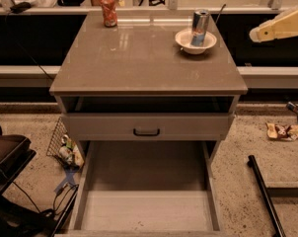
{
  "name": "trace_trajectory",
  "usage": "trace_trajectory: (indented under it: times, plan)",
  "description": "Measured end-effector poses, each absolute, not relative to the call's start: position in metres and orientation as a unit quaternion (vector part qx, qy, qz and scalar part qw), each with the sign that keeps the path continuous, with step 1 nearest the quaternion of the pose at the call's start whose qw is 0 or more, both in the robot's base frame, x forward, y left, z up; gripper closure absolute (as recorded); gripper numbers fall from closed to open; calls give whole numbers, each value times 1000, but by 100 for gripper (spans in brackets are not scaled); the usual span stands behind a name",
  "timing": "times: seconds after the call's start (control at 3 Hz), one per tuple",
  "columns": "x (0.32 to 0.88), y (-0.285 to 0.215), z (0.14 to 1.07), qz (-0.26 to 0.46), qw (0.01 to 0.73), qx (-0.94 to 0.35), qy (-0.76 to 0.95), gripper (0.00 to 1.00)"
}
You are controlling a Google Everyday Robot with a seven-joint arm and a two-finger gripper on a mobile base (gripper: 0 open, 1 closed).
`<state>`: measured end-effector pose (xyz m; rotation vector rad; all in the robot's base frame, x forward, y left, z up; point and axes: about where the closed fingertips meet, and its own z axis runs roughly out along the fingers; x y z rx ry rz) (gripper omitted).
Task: Pick redbull can from paper bowl and place on counter
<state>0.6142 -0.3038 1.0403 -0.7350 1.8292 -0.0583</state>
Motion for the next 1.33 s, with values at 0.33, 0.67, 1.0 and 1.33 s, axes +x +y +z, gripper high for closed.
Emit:
trace_trajectory:
  times: [0.33, 0.67, 1.0, 1.33]
  plan:
    - [614, -304, 1040, -25, 552, -311, 773, 0]
    - [635, -276, 1028, 6, 561, -303, 770, 0]
    - [685, -239, 1015, 53, 584, -279, 760, 0]
    - [732, -208, 1006, 54, 597, -265, 755, 0]
